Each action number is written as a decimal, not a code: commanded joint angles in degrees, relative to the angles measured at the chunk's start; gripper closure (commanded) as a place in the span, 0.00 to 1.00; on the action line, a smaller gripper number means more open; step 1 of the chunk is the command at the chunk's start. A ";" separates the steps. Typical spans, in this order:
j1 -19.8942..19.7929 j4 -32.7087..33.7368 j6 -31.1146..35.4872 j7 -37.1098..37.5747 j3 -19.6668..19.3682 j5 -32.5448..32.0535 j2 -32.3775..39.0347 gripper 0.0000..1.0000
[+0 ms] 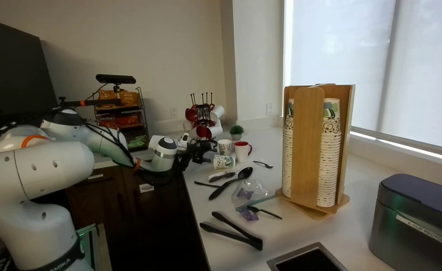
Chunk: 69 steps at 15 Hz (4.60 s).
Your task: Place the coffee cup on the right upright.
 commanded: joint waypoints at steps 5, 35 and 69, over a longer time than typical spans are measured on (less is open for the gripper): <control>-4.50 5.42 -4.55 13.29 -1.18 -14.38 0.42 0.48; -5.25 4.12 -29.86 -17.14 1.14 4.64 21.83 0.96; -10.01 10.98 -54.07 -36.67 0.89 3.63 34.22 0.99</control>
